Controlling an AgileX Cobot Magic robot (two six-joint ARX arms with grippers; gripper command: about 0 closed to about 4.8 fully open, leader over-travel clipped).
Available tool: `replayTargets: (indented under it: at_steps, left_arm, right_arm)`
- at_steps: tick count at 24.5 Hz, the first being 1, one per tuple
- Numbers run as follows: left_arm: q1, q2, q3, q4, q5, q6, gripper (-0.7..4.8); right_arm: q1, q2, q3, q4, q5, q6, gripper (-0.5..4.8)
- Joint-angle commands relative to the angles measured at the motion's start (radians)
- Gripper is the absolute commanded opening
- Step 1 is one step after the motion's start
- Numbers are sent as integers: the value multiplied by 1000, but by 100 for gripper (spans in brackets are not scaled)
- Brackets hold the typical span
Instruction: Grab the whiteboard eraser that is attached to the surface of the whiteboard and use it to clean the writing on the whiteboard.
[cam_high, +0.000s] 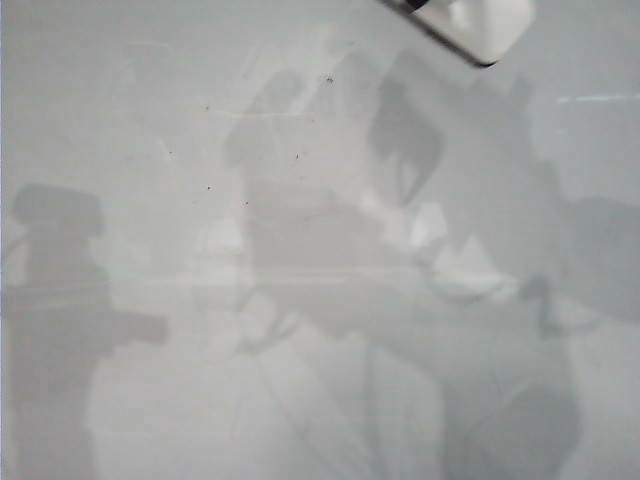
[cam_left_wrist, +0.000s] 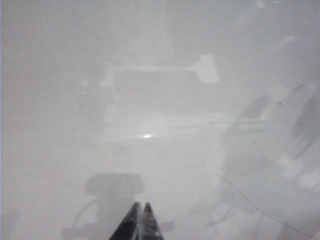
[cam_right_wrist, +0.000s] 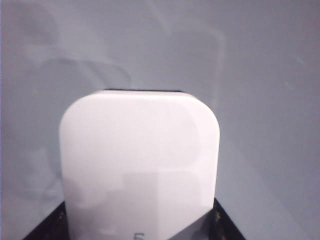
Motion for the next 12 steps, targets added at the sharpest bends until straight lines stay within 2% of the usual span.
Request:
replayTargets:
  at_steps: [1,5,8,12]
  left_arm:
    - [0,0,6,14,2,3,-5]
    - [0,0,6,13,3,3,-5]
    - [0,0,6,13,3,3,-5]
    - [0,0,6,13,3,3,-5]
  right_arm:
    - [-77,1,2,87,-16,-40,148]
    - [-124,5,2,152,-48,18,148]
    - [-165,-26,1,171,-32,161,148]
    - [-243,-154,-50,161,-102,327,148]
